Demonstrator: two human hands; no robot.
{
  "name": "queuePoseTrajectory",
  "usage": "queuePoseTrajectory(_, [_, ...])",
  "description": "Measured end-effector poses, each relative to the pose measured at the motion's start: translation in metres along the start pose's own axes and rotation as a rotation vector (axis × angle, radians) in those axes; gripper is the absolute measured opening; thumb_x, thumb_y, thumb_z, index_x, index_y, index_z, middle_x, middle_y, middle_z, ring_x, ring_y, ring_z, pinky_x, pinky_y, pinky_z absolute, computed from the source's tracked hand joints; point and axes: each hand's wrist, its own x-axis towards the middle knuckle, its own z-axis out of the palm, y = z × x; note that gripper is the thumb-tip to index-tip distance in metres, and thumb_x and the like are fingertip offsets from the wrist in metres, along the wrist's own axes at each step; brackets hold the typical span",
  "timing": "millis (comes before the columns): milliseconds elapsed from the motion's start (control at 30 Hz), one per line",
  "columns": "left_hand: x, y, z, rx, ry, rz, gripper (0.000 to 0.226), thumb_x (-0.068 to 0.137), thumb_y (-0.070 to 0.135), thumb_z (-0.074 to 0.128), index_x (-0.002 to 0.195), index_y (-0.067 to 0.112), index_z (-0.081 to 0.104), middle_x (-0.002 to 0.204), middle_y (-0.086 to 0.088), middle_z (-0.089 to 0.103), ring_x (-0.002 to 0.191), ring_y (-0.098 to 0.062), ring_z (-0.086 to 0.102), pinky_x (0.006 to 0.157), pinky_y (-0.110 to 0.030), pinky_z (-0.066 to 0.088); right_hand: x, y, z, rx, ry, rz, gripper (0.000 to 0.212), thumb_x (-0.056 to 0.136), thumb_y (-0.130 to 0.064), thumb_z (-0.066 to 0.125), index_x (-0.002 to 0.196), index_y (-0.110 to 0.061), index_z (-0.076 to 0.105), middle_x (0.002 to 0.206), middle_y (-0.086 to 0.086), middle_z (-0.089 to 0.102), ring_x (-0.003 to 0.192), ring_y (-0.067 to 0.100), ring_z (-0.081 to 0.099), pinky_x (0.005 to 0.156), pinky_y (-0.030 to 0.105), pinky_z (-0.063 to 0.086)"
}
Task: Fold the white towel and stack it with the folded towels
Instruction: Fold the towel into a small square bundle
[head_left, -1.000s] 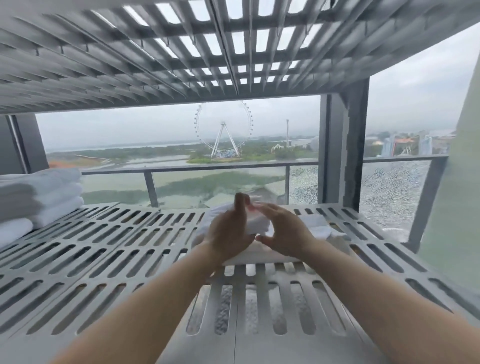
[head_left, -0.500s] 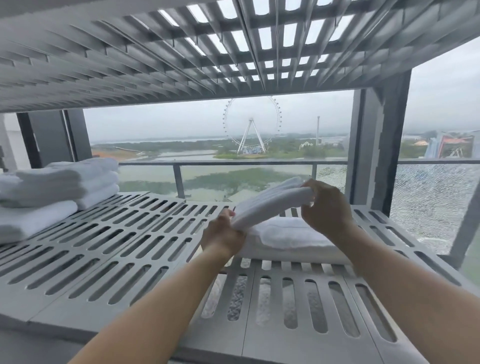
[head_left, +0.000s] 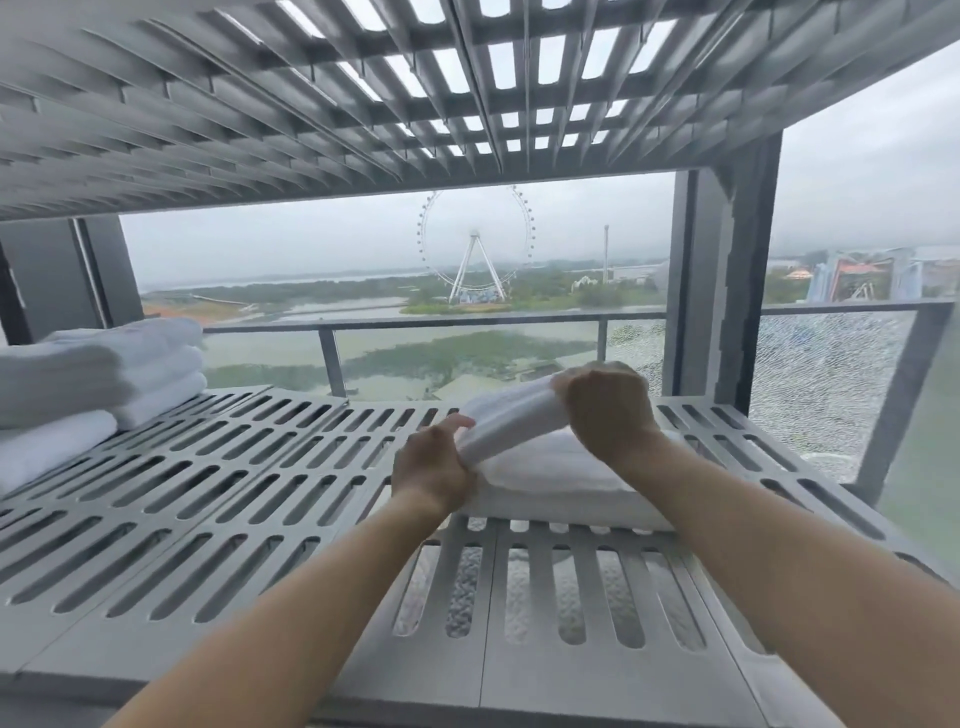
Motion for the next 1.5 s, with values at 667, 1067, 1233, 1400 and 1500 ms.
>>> queuePoseTrajectory(667, [0.005, -0.019, -0.012, -0.183, -0.183, 0.013, 0.058, 0.068, 0.014, 0.063, 0.123, 0.029, 0.052, 0.109, -0.007, 0.064, 0.095, -0.024, 0.061, 0.076, -0.029, 0.05, -0.036, -0.012, 0.022, -0.279, 0.074, -0.142, 0.014, 0.059, -0.015, 0.074, 0.06, -0.023, 0.063, 0.053, -0.007, 0.062, 0.05, 0.008, 0.06, 0.052, 0.02, 0.048])
queuePoseTrajectory(1067, [0.0, -0.032, -0.006, -0.406, -0.087, -0.25, 0.045, 0.069, 0.03, 0.07, 0.107, 0.024, 0.046, 0.089, -0.004, 0.062, 0.08, -0.023, 0.059, 0.067, -0.038, 0.05, -0.031, -0.035, 0.031, -0.154, 0.04, -0.178, 0.029, 0.053, -0.016, 0.08, 0.077, -0.028, 0.069, 0.067, -0.009, 0.067, 0.059, 0.01, 0.063, 0.051, 0.022, 0.05])
queuePoseTrajectory(1233, [-0.003, -0.035, -0.004, -0.251, -0.133, -0.069, 0.065, 0.073, 0.014, 0.054, 0.132, 0.037, 0.042, 0.115, -0.01, 0.06, 0.096, -0.025, 0.06, 0.078, -0.031, 0.05, -0.026, -0.021, 0.035, -0.048, 0.04, -0.219, 0.018, 0.078, -0.002, 0.061, 0.091, -0.014, 0.061, 0.098, 0.002, 0.068, 0.091, 0.022, 0.063, 0.081, 0.031, 0.051])
queuePoseTrajectory(1400, [0.004, -0.021, -0.004, 0.044, -0.199, 0.023, 0.069, 0.077, 0.017, 0.044, 0.139, 0.044, 0.031, 0.13, -0.009, 0.049, 0.112, -0.031, 0.052, 0.09, -0.037, 0.045, -0.023, -0.009, 0.046, 0.04, 0.006, -0.272, 0.039, 0.086, 0.006, 0.038, 0.118, -0.013, 0.052, 0.135, 0.007, 0.051, 0.116, 0.03, 0.049, 0.097, 0.038, 0.033])
queuePoseTrajectory(1500, [0.004, -0.018, -0.007, 0.155, -0.122, 0.057, 0.065, 0.077, 0.026, 0.054, 0.138, 0.037, 0.035, 0.13, -0.006, 0.046, 0.113, -0.03, 0.052, 0.092, -0.04, 0.045, -0.025, -0.006, 0.045, 0.104, 0.047, -0.245, 0.041, 0.09, -0.001, 0.039, 0.124, -0.02, 0.052, 0.135, 0.005, 0.052, 0.117, 0.029, 0.052, 0.099, 0.04, 0.034])
